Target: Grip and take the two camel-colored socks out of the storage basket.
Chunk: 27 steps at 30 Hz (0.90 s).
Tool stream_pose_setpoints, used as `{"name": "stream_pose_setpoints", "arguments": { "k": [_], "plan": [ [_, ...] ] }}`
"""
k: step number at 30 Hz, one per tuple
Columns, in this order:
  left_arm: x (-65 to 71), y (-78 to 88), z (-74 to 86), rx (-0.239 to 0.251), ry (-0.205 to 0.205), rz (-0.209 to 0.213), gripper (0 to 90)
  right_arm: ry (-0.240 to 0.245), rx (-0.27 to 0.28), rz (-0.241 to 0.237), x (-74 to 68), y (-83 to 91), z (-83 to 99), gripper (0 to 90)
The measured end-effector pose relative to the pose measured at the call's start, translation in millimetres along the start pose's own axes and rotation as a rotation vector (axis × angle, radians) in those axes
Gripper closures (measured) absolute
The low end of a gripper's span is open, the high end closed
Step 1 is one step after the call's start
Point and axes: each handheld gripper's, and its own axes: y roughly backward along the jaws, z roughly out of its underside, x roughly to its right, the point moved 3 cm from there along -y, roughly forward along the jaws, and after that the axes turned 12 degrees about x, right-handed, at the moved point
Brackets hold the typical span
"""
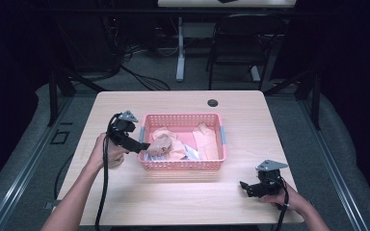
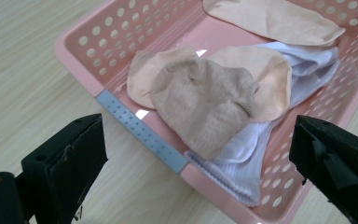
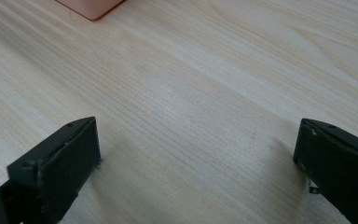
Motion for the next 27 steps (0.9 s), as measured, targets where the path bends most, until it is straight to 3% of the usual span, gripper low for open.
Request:
{"name": "stream_pose_setpoints", "arguments": {
  "k": [9, 16, 19, 27],
  "plan": [
    [12.5, -27.0, 4.2, -0.028, 0.005, 0.073, 2.5, 0.0, 0.0, 0.0, 0.0, 0.0, 0.0, 0.0],
    [22.2, -43.1, 3.2, -0.077, -0.046, 0.069, 5.5, 0.0, 0.0, 0.0, 0.1, 0.0, 0.0, 0.0],
    [22.8, -49.7, 4.6, -0.099, -0.035, 0.061, 15.5, 0.0, 0.0, 0.0, 0.0, 0.0, 0.0, 0.0],
    [22.5, -57.1, 7.8, -0.136, -0.019, 0.057, 31.1, 0.0, 0.0, 0.0, 0.0, 0.0, 0.0, 0.0]
  ]
}}
